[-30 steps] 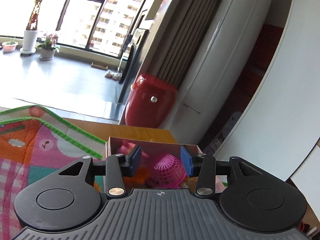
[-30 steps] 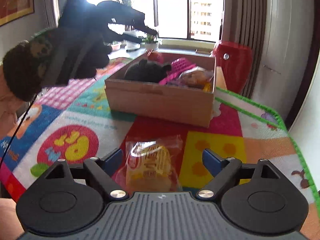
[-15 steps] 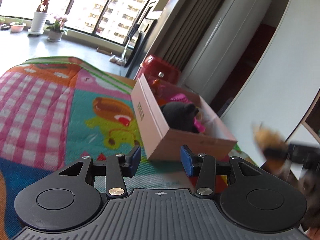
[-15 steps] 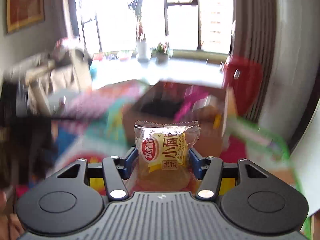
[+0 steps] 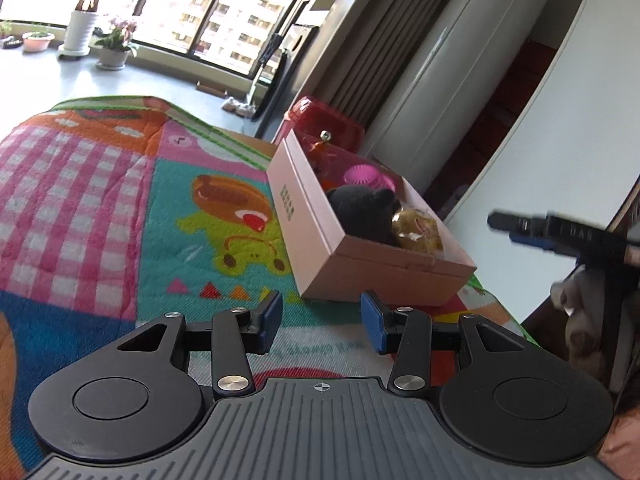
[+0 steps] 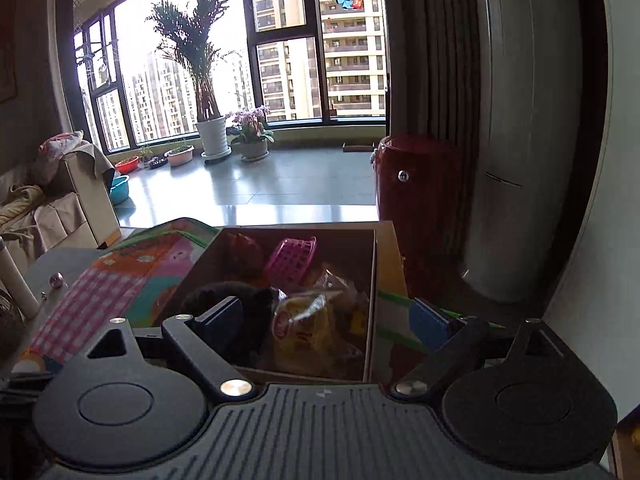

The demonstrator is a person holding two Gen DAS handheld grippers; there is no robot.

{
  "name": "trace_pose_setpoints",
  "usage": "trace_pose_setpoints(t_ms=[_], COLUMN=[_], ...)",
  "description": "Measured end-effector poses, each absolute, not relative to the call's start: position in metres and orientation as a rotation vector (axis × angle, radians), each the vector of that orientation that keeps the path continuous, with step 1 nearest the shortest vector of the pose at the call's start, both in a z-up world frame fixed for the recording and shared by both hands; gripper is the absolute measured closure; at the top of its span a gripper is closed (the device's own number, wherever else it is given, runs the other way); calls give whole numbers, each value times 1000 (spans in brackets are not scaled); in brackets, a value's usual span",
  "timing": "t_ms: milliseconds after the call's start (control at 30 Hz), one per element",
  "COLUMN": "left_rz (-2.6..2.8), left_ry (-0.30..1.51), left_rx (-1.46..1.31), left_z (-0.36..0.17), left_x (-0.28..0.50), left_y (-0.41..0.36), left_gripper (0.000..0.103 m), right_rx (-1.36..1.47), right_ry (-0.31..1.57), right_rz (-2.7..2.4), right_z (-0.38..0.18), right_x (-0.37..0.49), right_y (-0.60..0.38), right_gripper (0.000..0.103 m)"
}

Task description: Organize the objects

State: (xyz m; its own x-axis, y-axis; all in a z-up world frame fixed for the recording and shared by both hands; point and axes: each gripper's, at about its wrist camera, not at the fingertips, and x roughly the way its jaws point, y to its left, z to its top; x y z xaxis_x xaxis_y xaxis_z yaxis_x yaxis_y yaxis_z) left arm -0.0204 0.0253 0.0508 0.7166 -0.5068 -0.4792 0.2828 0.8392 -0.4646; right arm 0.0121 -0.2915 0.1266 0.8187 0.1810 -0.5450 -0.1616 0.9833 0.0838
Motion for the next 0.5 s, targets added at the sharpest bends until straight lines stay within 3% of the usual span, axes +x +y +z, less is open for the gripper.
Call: trace_pose_setpoints(t_ms=[133,200,267,400,500], left_rz=[-462,-443,-407,-346,-297], left_ry=[557,565,606,692,687], left_rx=[-325,-286,-244,-156,-159], left_z=[77,82,80,64,56], left_x=[0,18,36,60,66], left_y=[8,-4,-17,-32,-22], left_gripper=[56,56,56,55,36], right_rx=[-14,-55,-89,-133,-110], right_ry=[642,657,673,669,663], right_rz=[229,236,239,229,243], right_z=[98,88,80,68,64], right_x=[-7,-10,-8,-2,7], right_y=[-297,-292,-287,-282,-280], right_gripper=[13,18,35,38,38])
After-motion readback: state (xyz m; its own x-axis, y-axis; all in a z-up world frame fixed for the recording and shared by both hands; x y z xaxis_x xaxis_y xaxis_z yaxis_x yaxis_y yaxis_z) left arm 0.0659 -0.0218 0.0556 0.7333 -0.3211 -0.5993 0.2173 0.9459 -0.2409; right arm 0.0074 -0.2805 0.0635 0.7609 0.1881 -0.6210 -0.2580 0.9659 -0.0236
